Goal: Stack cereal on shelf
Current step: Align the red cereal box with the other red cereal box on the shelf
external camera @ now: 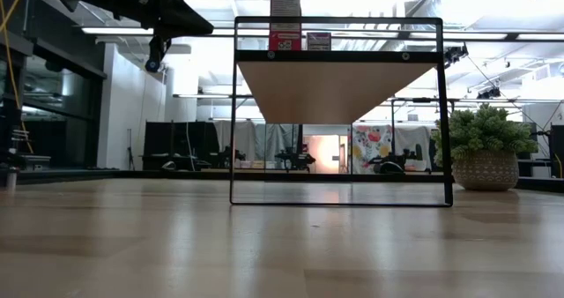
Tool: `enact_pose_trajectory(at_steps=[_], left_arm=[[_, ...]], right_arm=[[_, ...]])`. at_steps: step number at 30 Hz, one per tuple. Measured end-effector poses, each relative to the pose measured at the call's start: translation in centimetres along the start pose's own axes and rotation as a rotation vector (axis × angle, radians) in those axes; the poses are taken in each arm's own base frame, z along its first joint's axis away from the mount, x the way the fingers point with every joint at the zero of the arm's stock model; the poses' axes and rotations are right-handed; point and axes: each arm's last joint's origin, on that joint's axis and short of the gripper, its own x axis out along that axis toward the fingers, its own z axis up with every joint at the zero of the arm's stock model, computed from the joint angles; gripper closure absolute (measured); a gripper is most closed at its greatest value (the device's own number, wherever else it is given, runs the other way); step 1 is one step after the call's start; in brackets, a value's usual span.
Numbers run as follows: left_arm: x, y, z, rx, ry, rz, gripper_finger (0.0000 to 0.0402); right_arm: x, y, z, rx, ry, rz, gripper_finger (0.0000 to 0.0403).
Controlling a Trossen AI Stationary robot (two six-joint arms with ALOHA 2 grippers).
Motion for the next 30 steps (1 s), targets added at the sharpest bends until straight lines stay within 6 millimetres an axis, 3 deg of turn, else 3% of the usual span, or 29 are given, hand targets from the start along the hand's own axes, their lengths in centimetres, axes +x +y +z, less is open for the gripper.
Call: enact_pose_trajectory(at_steps=[6,11,16,20,26,30], left_arm=[[0.0,0.0,0.0,0.002,-0.001,0.002,0.0401],[0.0,0.0,0.0,0.008,-0.001,0.002,0.0401],[0.0,0.0,0.0,0.008,-0.003,0.006,0.0402],[0.0,0.0,0.0,0.008,-0.004,0.008,0.0402],[0.0,0.0,0.0,0.007,-0.004,0.009,0.0402],[0.0,0.0,0.0,0.007,-0.005,0.009,0.0402]], right_arm=[[-1.9,-1.5,-0.5,0.095,-0.039,0.023,0.0254],[-4.5,-3.4,-1.2,0.267,-0.097,0.111,0.0276],[-10.0,-6.1,-1.6,0.493,-0.326,0.290,0.0277],[-14.6,-9.6,-2.0,0.707,-0.609,0.343,0.0277],[-20.5,-15.4,-3.5,0.939,-0.963,0.172,0.0278],[-23.2,-18.6,-4.7,1.027,-1.049,0.064,0.0278]])
